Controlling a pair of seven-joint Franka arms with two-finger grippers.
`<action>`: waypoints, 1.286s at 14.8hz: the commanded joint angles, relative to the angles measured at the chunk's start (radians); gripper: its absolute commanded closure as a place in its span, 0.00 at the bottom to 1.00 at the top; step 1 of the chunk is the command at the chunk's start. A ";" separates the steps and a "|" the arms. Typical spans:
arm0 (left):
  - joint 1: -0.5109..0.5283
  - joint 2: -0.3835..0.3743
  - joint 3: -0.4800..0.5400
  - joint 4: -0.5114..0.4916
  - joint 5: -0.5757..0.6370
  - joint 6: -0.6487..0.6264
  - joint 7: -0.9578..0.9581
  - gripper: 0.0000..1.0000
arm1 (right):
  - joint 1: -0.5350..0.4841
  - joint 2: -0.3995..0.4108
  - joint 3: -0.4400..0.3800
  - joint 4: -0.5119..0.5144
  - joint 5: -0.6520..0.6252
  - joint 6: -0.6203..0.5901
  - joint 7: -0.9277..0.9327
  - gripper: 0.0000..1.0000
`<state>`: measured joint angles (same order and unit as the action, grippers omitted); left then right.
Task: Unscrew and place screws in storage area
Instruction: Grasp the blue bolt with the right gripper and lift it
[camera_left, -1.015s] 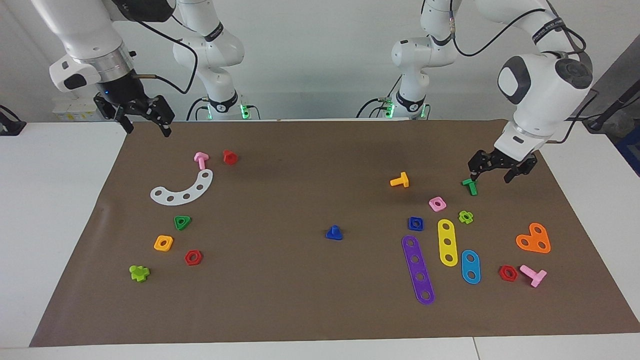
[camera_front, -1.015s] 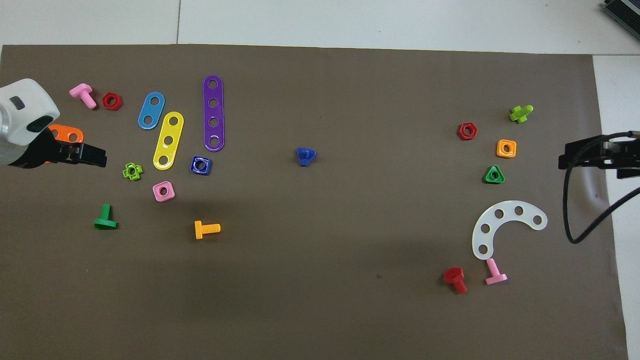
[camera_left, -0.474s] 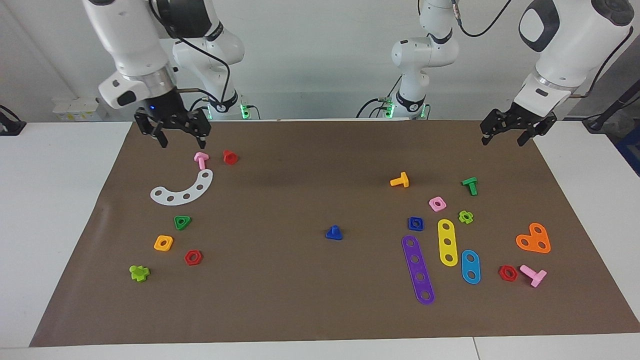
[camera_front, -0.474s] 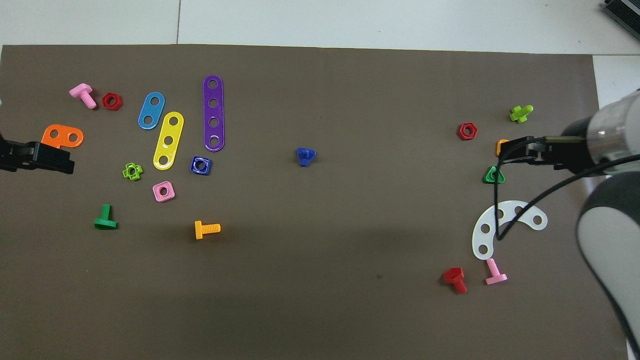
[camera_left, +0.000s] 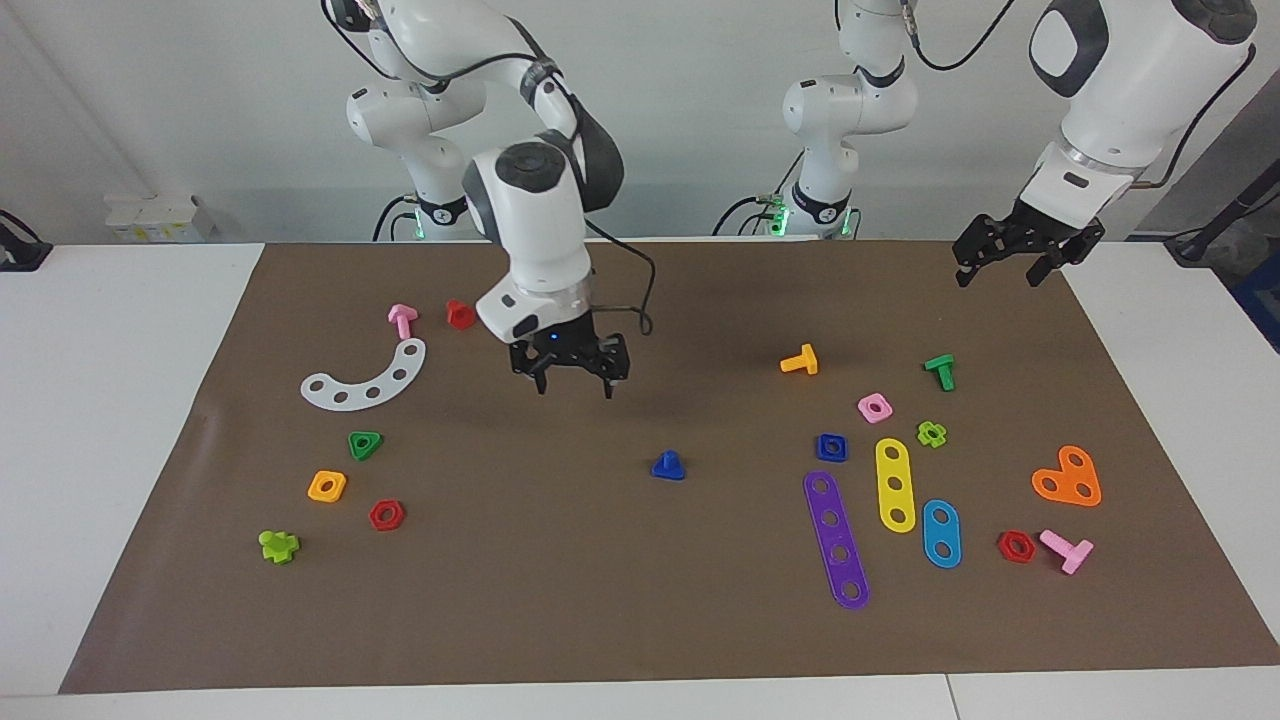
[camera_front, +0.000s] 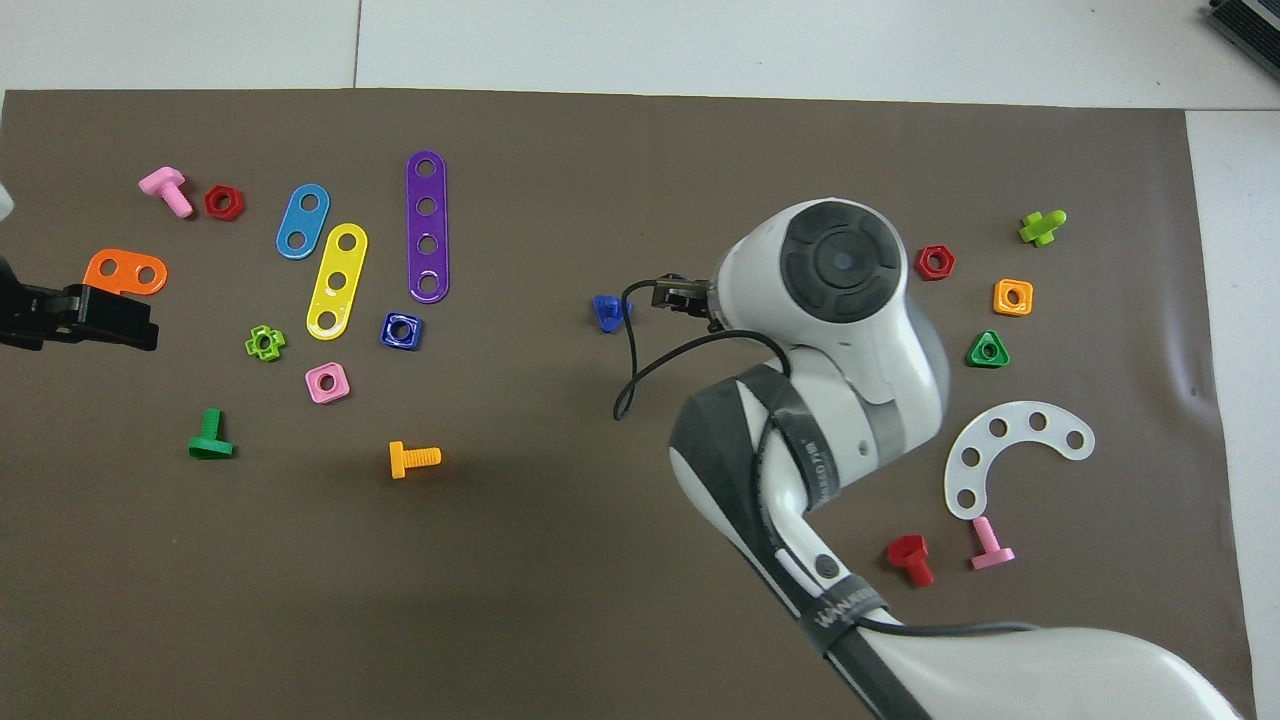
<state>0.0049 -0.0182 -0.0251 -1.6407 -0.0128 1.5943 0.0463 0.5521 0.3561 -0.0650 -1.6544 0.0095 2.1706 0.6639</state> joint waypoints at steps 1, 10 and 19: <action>-0.013 -0.032 0.007 -0.031 0.004 -0.005 -0.014 0.00 | 0.063 0.209 -0.007 0.210 -0.022 0.011 0.092 0.00; -0.013 -0.063 0.005 -0.116 0.004 0.090 -0.006 0.00 | 0.075 0.314 -0.001 0.240 -0.082 0.138 0.089 0.24; -0.008 -0.063 0.005 -0.114 0.004 0.093 -0.005 0.00 | 0.075 0.313 0.030 0.216 -0.072 0.150 0.043 0.42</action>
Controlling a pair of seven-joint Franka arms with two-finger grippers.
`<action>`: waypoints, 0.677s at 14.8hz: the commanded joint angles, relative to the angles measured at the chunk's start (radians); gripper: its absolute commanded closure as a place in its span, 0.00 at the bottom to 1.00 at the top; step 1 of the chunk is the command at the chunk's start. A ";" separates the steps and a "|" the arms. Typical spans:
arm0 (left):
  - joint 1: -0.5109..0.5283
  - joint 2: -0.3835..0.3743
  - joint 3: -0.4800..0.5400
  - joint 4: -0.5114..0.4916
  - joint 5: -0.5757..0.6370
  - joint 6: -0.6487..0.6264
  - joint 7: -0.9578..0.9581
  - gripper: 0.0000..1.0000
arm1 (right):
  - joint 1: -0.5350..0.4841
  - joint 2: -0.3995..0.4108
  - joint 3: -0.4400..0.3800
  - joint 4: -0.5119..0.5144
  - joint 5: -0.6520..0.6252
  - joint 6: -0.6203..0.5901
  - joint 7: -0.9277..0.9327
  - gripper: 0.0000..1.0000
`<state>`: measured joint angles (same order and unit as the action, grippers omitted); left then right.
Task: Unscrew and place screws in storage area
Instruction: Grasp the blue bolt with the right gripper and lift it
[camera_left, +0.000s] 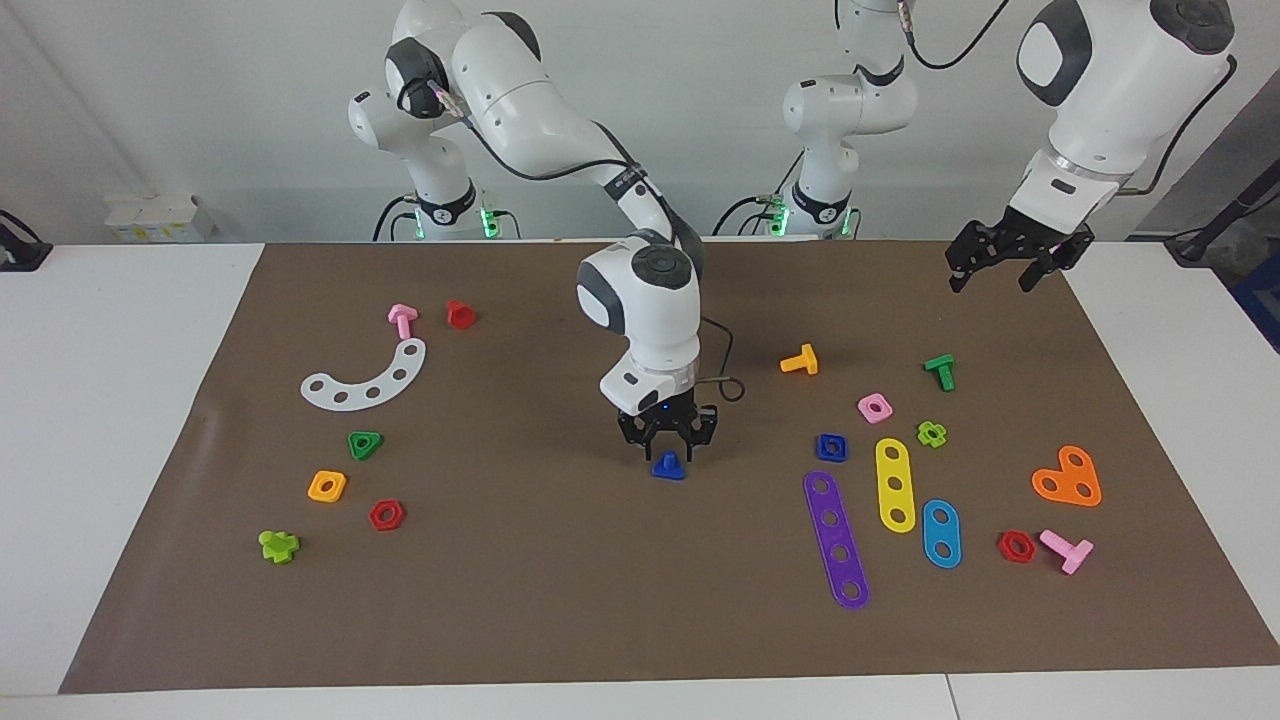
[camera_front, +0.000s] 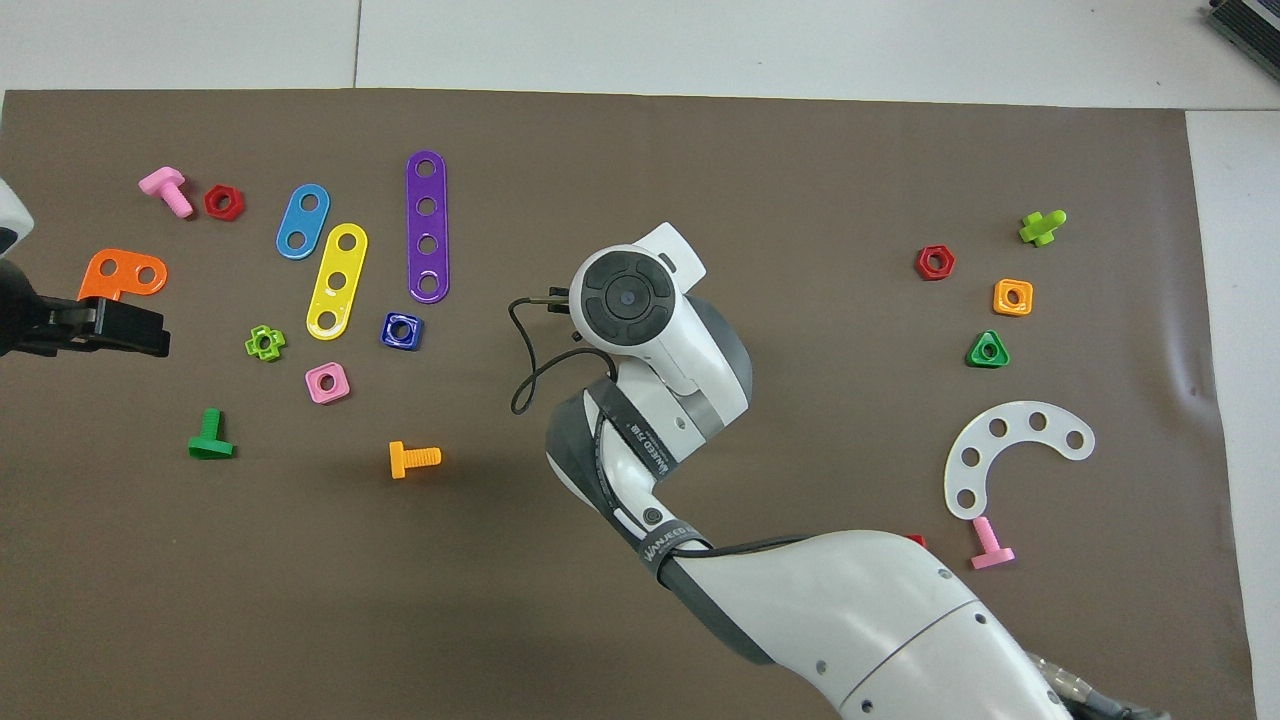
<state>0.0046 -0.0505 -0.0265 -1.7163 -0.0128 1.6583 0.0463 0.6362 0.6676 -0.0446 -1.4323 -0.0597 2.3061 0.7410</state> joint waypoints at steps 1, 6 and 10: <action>-0.006 -0.032 0.007 -0.039 0.004 0.028 -0.005 0.00 | -0.009 0.003 0.009 -0.007 -0.003 0.015 -0.035 0.46; 0.000 -0.031 0.007 -0.037 0.002 0.025 -0.011 0.00 | -0.012 0.003 0.008 -0.014 -0.003 0.044 -0.068 0.49; 0.001 -0.031 0.008 -0.034 0.002 0.024 -0.016 0.00 | -0.016 0.003 0.008 -0.017 -0.015 0.059 -0.071 0.58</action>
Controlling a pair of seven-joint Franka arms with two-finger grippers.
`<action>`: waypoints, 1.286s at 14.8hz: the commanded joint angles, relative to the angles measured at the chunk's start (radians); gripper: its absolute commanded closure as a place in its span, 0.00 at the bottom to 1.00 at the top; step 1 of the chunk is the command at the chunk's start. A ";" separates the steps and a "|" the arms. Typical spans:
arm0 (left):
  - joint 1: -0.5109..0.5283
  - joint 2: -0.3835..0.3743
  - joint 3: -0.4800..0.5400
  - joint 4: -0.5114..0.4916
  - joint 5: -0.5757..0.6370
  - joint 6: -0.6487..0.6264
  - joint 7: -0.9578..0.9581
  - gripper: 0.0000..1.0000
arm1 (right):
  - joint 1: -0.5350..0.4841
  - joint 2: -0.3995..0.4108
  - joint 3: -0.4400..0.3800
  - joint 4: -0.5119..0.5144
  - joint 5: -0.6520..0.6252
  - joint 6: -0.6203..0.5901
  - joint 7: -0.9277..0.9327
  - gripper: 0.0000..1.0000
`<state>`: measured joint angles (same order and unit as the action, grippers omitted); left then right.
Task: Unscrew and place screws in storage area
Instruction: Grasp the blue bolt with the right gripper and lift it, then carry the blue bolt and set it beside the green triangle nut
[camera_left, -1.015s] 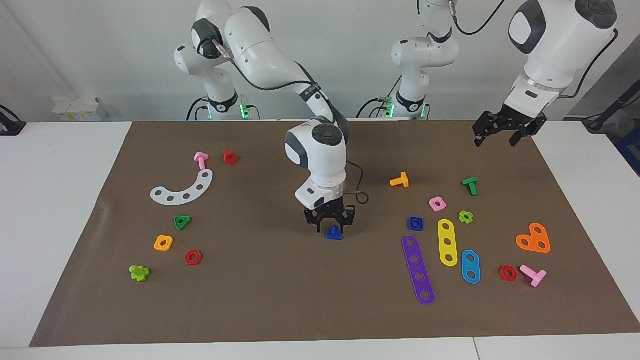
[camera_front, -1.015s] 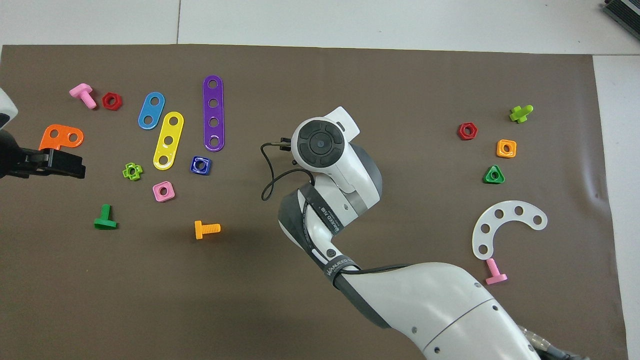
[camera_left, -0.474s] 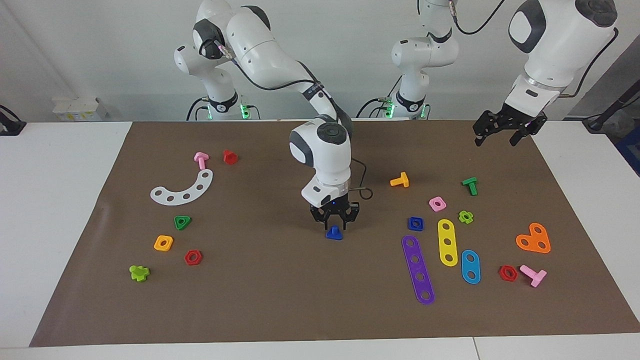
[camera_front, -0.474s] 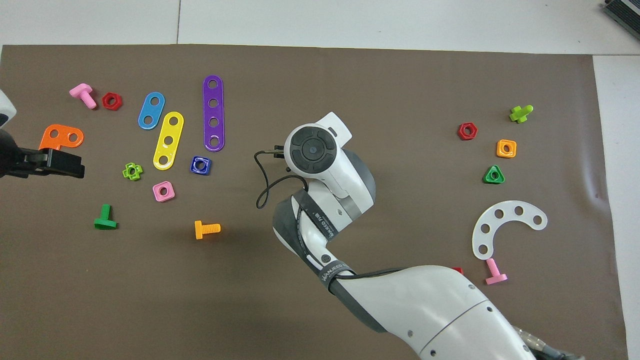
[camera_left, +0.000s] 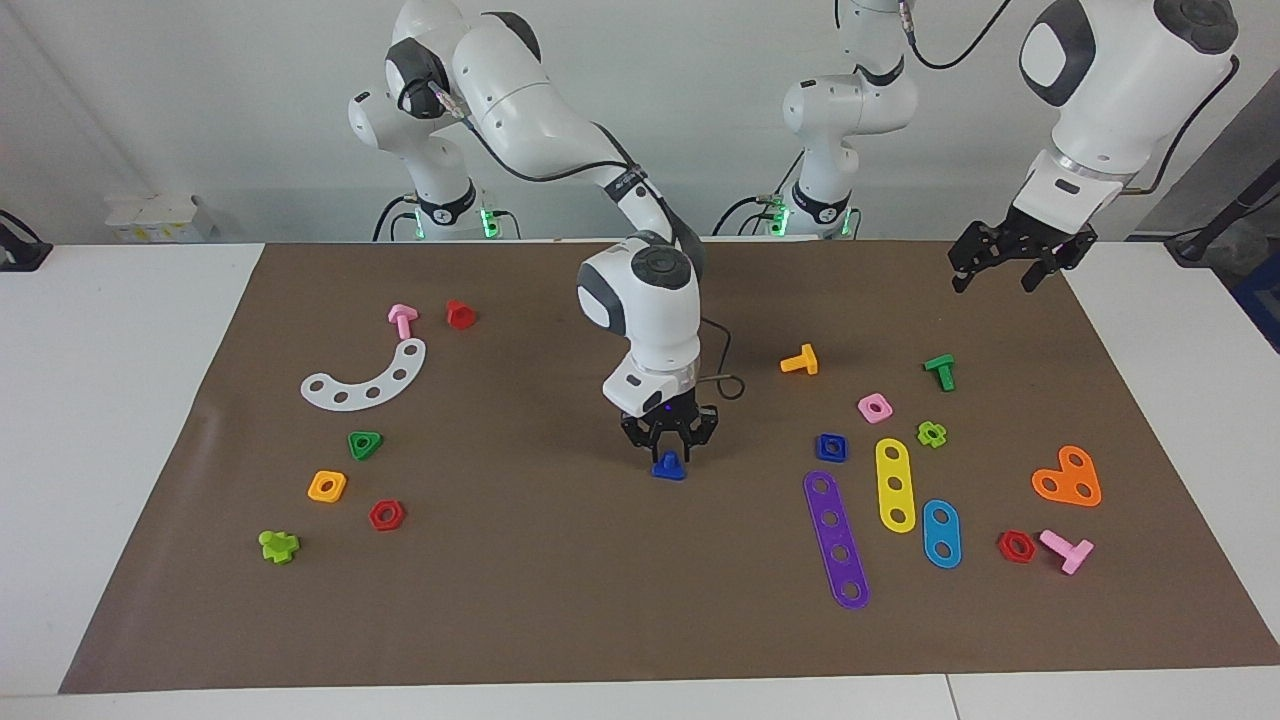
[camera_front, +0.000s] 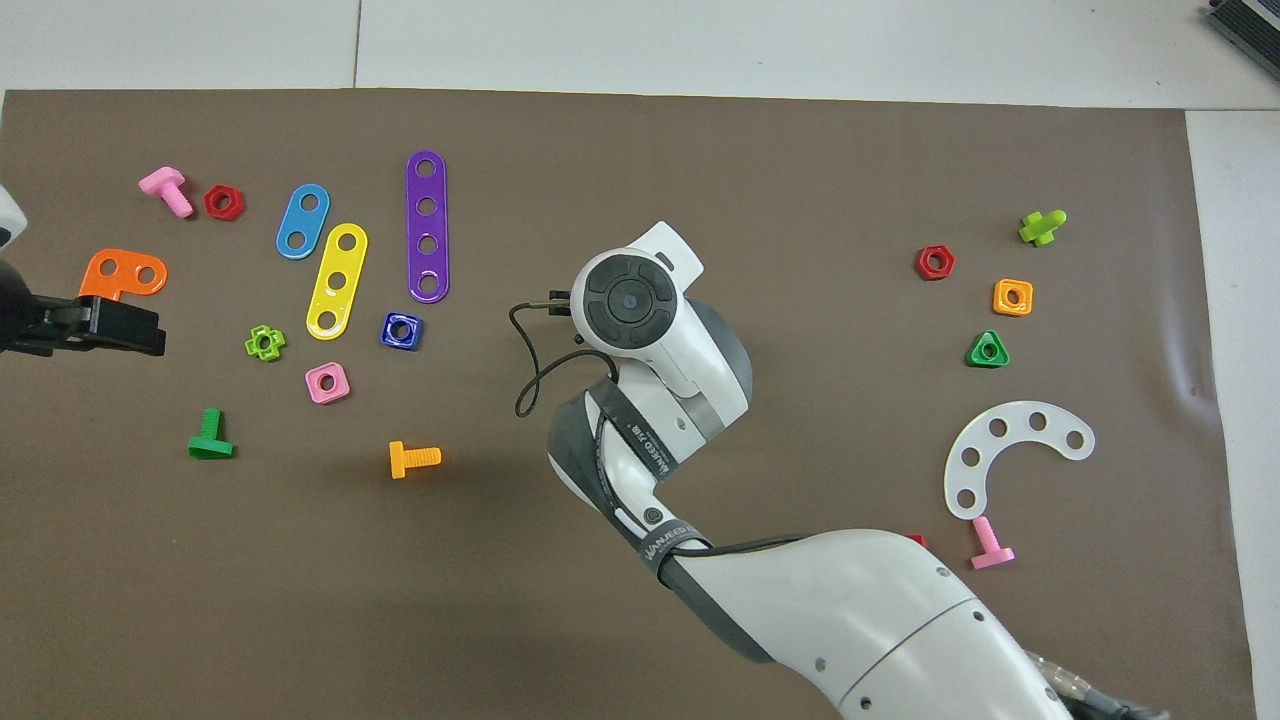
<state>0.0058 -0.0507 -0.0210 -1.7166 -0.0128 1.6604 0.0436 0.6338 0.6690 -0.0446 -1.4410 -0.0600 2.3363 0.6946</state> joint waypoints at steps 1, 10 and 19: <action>0.002 -0.031 0.003 -0.034 0.002 0.016 -0.013 0.00 | -0.017 0.001 0.008 -0.009 -0.017 0.031 -0.024 0.58; 0.003 -0.031 0.010 -0.034 0.002 0.013 -0.013 0.00 | -0.019 0.001 0.008 -0.013 -0.017 0.057 -0.030 0.74; 0.003 -0.031 0.010 -0.034 0.002 0.015 -0.014 0.00 | -0.071 -0.070 -0.003 0.014 -0.020 -0.052 -0.046 1.00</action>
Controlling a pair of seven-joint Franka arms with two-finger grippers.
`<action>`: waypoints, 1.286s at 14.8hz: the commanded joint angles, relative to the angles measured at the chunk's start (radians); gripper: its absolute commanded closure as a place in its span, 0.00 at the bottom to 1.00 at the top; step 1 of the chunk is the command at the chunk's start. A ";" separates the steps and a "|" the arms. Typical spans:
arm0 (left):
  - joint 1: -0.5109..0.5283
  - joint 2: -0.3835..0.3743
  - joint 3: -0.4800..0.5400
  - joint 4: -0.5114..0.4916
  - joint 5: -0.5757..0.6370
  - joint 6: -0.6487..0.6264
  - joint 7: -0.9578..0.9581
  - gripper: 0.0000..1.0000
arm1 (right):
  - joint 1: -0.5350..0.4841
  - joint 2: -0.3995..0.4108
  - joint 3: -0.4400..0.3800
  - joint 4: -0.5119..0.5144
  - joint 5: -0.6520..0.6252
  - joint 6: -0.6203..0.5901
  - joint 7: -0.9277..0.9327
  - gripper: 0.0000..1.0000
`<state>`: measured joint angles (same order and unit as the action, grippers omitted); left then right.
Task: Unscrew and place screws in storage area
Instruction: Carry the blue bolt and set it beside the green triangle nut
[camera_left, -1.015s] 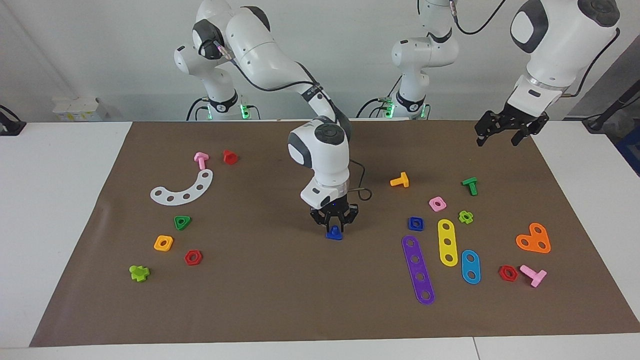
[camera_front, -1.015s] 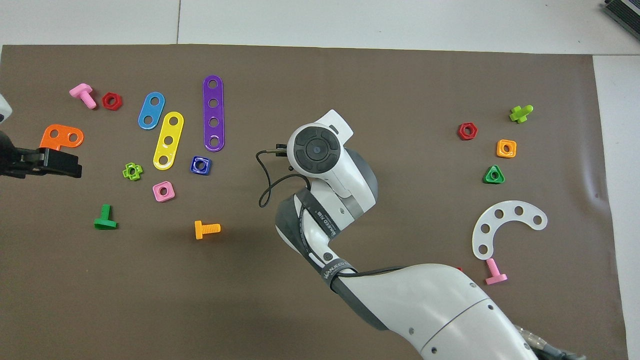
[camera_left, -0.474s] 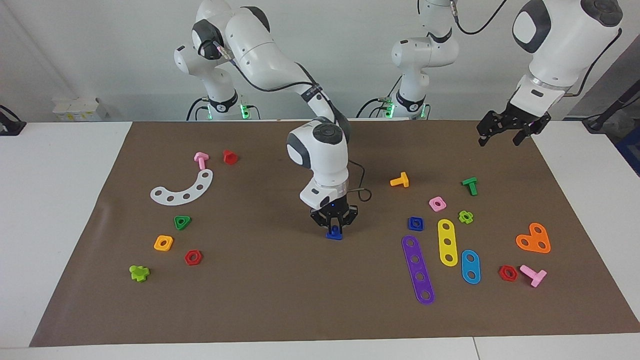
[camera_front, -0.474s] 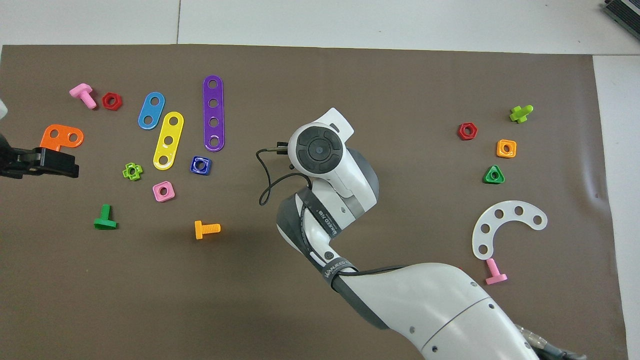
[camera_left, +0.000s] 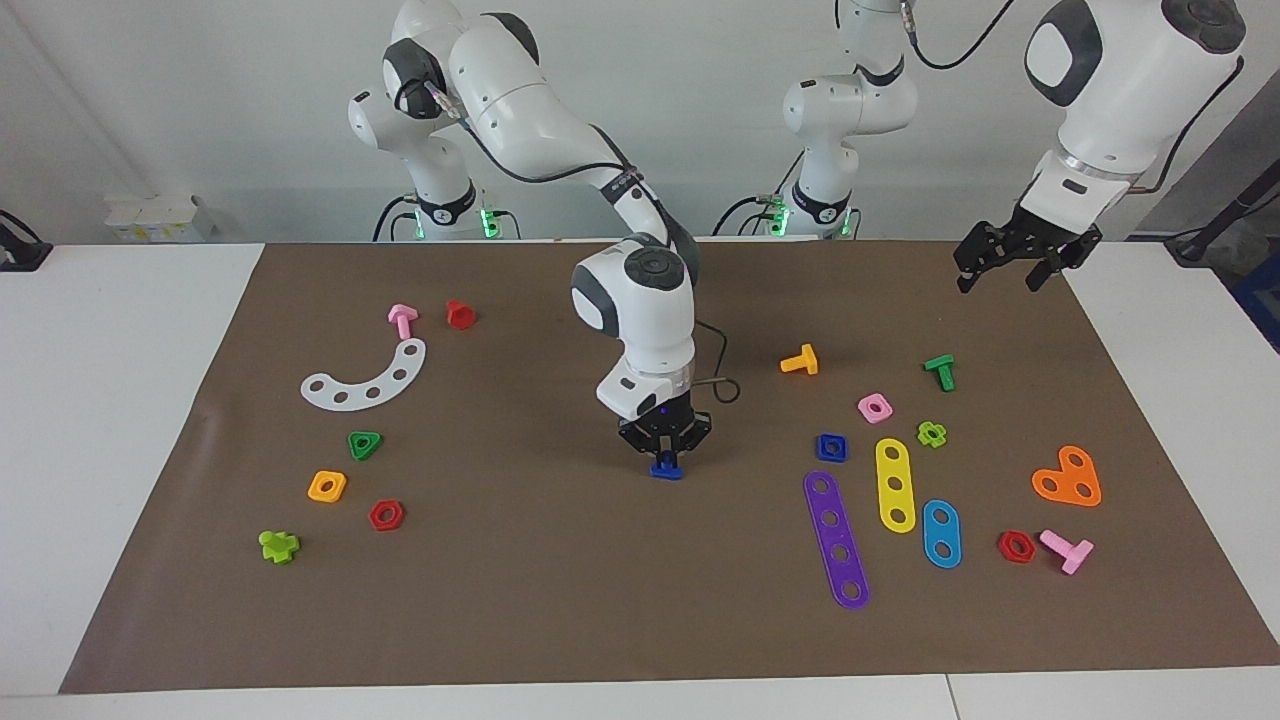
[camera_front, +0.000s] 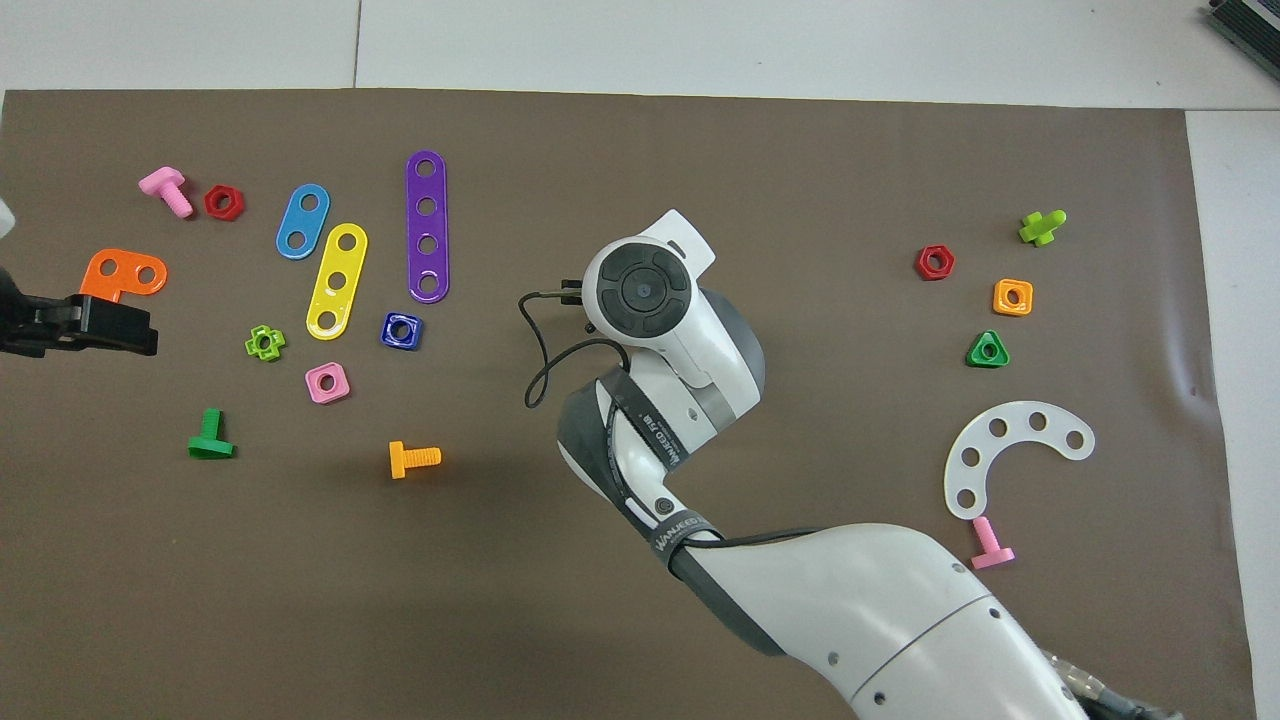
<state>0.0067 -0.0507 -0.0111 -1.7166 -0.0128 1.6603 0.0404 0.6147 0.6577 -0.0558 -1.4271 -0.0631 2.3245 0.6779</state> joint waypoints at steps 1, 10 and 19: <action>0.002 -0.031 0.000 -0.034 0.002 0.015 -0.011 0.00 | -0.084 -0.100 0.008 -0.016 -0.015 -0.053 -0.047 1.00; 0.002 -0.031 0.000 -0.034 0.002 0.015 -0.011 0.00 | -0.387 -0.476 0.011 -0.468 0.014 -0.096 -0.478 1.00; 0.002 -0.031 0.000 -0.032 0.002 0.015 -0.011 0.00 | -0.526 -0.556 0.013 -0.806 0.172 0.182 -0.713 1.00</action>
<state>0.0067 -0.0508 -0.0111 -1.7166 -0.0128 1.6603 0.0401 0.1014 0.1378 -0.0611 -2.1807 0.0520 2.4830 0.0058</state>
